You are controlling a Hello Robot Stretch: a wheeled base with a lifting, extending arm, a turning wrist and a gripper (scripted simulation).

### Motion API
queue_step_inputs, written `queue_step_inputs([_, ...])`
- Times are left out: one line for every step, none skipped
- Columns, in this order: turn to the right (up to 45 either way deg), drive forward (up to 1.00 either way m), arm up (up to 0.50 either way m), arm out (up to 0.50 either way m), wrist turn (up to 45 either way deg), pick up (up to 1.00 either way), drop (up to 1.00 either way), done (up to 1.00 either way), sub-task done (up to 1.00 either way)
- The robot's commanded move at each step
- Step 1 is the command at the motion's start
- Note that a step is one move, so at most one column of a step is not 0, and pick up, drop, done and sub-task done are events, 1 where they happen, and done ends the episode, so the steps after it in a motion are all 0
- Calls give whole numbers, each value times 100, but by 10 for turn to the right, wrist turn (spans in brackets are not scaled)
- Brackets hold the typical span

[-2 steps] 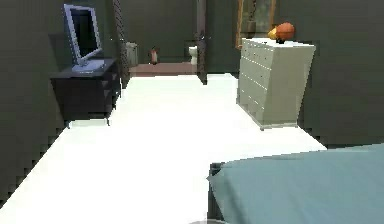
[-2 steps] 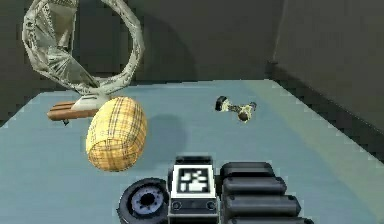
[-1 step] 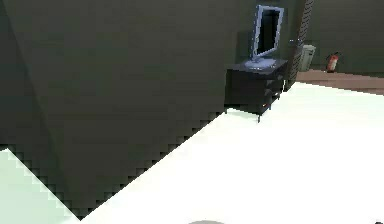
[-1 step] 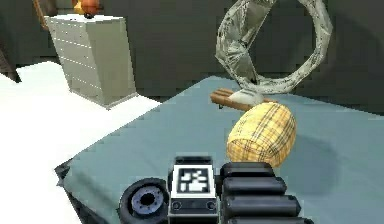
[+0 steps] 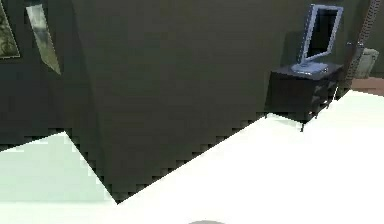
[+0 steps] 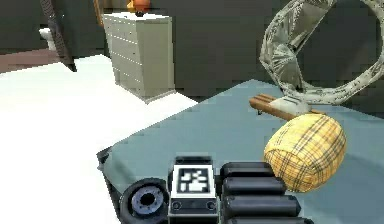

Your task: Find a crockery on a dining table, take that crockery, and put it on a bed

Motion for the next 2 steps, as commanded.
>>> queue_step_inputs([-30,0,0,0,0,0,0,0,0])
queue_step_inputs([450,0,0,0,0,0,0,0,0])
